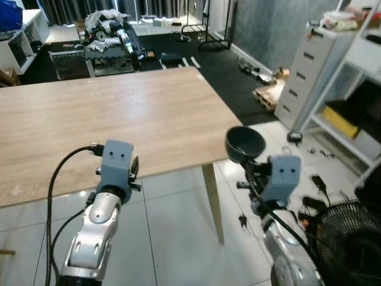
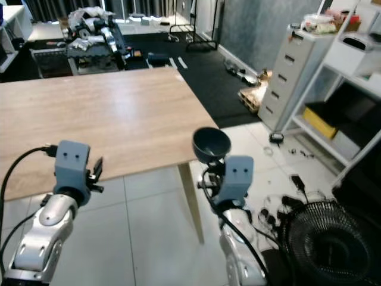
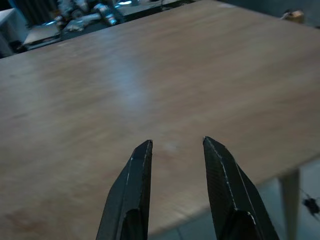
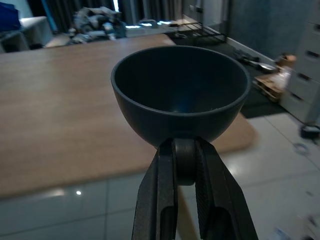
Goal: Setting the table
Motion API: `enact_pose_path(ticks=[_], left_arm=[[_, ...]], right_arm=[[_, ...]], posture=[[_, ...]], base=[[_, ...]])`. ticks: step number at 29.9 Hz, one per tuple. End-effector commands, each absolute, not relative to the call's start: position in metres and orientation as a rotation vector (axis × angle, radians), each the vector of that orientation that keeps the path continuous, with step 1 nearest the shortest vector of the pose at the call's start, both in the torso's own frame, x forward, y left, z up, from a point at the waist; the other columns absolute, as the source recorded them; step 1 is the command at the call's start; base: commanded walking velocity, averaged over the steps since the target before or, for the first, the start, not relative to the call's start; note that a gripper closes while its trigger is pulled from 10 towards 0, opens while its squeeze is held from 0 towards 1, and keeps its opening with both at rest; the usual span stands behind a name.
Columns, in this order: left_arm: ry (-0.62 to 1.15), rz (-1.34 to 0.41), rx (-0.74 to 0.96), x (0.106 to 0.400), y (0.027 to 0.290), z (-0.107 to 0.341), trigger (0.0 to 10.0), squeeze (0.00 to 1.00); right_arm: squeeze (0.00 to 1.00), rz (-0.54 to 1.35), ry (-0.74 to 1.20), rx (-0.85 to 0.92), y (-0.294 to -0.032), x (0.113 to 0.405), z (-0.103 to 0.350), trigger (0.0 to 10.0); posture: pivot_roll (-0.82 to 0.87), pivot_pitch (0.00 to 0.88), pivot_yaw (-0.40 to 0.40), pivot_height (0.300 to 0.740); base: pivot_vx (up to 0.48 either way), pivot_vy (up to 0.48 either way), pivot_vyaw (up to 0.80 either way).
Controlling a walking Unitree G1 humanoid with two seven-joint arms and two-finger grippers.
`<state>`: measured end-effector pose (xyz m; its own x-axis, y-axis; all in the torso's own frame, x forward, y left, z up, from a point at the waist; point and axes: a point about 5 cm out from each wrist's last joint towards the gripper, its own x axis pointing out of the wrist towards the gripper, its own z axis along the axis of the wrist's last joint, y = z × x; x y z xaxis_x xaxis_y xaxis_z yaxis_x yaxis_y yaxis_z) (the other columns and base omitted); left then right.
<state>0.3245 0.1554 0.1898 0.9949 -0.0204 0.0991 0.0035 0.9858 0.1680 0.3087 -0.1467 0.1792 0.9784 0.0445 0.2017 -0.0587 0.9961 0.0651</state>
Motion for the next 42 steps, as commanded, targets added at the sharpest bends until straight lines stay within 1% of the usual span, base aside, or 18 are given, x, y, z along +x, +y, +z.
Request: enact_pose_path(ticks=[1, 17, 21, 42], left_arm=[[-0.091, 0.009, 0.185, 0.3233, 0.1624, 0.1872, 10.0, 0.0], [-0.094, 0.008, 0.19, 0.3246, 0.1626, 0.1885, 10.0, 0.0], [-0.091, 0.01, 0.189, 0.3246, 0.1628, 0.1884, 10.0, 0.0], [-0.083, -0.011, 0.187, 0.322, 0.1594, 0.1861, 10.0, 0.0]], right_arm=[[0.0, 0.081, -0.214, 0.078, -0.138, 0.3092, 0.1806, 10.0], [0.0, 0.082, -0.219, 0.081, -0.1376, 0.3098, 0.1807, 10.0], [0.0, 0.083, -0.222, 0.081, -0.1376, 0.3102, 0.1812, 10.0], [0.0, 0.075, -0.221, 0.06, -0.1411, 0.3124, 0.1803, 10.0]], posture=[[0.11, 0.079, 0.094, 0.74], [0.12, 0.08, 0.101, 0.74], [0.12, 0.082, 0.099, 0.74], [0.12, 0.089, 0.095, 0.74]], base=[[0.48, 0.0, 0.0], [0.48, 0.0, 0.0], [0.345, 0.0, 0.0], [0.0, 0.0, 0.0]])
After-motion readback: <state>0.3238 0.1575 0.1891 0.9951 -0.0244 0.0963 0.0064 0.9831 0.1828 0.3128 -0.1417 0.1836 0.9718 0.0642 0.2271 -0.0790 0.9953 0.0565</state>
